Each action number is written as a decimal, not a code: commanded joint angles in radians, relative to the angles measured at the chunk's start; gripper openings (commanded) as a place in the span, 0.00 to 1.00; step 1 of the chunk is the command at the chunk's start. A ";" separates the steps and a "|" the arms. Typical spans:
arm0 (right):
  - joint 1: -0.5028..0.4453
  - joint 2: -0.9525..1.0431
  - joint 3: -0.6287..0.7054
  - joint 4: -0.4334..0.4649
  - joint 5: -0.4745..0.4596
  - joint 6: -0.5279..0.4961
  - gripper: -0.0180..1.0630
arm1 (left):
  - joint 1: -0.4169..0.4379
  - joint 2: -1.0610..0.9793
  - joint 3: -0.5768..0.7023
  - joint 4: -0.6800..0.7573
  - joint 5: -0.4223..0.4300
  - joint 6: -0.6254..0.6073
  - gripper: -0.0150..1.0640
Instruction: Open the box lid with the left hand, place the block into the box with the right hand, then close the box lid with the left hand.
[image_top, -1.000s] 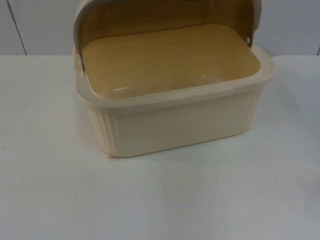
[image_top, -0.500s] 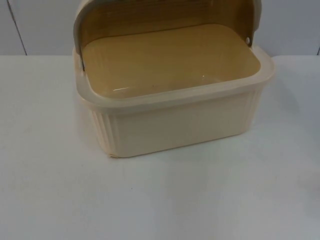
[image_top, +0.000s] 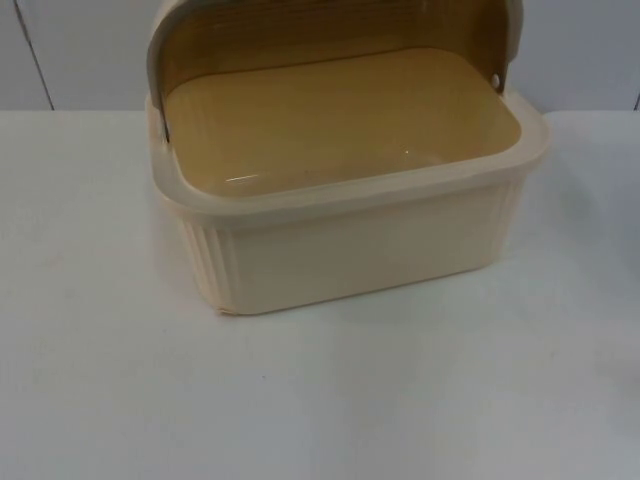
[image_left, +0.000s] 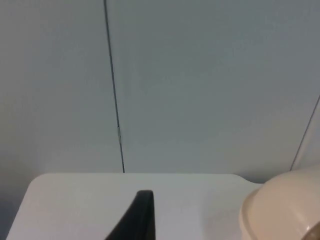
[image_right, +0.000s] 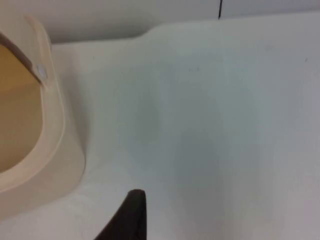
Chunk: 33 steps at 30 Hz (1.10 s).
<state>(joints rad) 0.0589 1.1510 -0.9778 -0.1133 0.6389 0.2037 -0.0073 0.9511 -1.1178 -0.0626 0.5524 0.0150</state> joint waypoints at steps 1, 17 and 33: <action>-0.004 0.078 -0.007 0.013 0.005 -0.002 0.99 | -0.046 -0.004 -0.007 0.048 0.002 -0.005 0.95; -0.004 0.384 0.157 0.100 -0.127 -0.013 0.99 | -0.093 -0.004 -0.007 0.078 0.002 -0.024 0.95; 0.098 0.575 0.162 0.217 -0.212 0.108 0.99 | -0.093 -0.004 -0.007 0.157 0.002 -0.081 0.95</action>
<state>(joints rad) 0.1466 1.7217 -0.8171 0.0892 0.4448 0.2944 -0.0932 0.9511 -1.1178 0.0828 0.5600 -0.0516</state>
